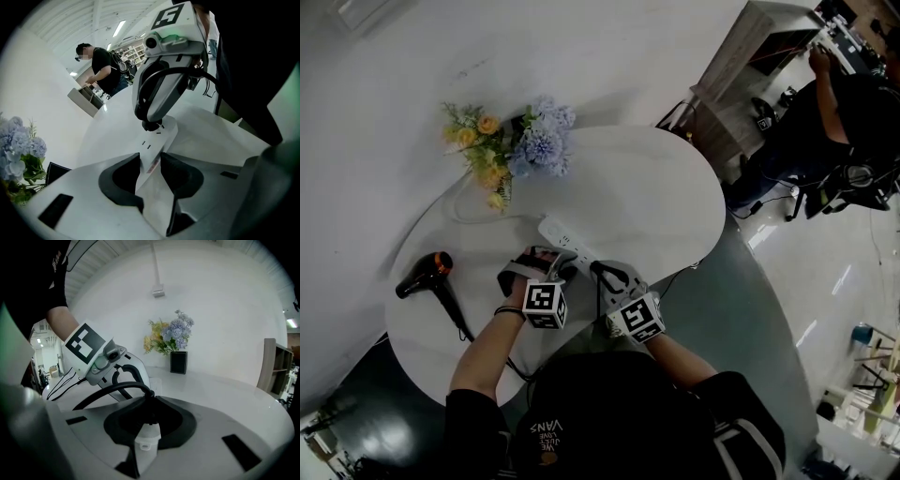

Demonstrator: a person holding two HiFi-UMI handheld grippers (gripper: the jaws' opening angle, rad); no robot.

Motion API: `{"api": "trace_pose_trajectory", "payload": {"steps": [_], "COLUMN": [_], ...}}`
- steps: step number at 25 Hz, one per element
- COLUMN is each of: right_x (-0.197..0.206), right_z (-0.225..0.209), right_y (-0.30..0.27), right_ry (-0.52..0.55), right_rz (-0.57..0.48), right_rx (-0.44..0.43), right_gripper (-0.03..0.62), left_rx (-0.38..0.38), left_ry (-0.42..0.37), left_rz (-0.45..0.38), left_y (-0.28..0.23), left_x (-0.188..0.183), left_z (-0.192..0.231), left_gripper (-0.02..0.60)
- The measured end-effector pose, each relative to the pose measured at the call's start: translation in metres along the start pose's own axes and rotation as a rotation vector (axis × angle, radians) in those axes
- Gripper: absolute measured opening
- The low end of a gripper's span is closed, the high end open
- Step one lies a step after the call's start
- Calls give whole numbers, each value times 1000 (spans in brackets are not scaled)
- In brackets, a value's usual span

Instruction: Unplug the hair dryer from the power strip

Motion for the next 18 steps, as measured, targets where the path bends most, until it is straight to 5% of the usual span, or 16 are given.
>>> {"api": "trace_pose_trajectory", "payload": {"steps": [18], "right_x": [-11], "right_z": [-11], "right_y": [32], "right_ry": [-59], "right_rz": [-36], "right_rx": [37], "right_gripper": [71], "left_rx": [-41], "left_ry": [21], "left_rz": [24], "left_y": [2], "left_x": [-3], "left_z": [-4], "left_gripper": [149]}}
Point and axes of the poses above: the fingertips, and each gripper's own axes: y backward along the fingers, z to its left, x out of its underside, the point moved 3 cm from there along y, backward along the fingers, and after that the axes turned 12 degrees about x, right-handed, at the moved point
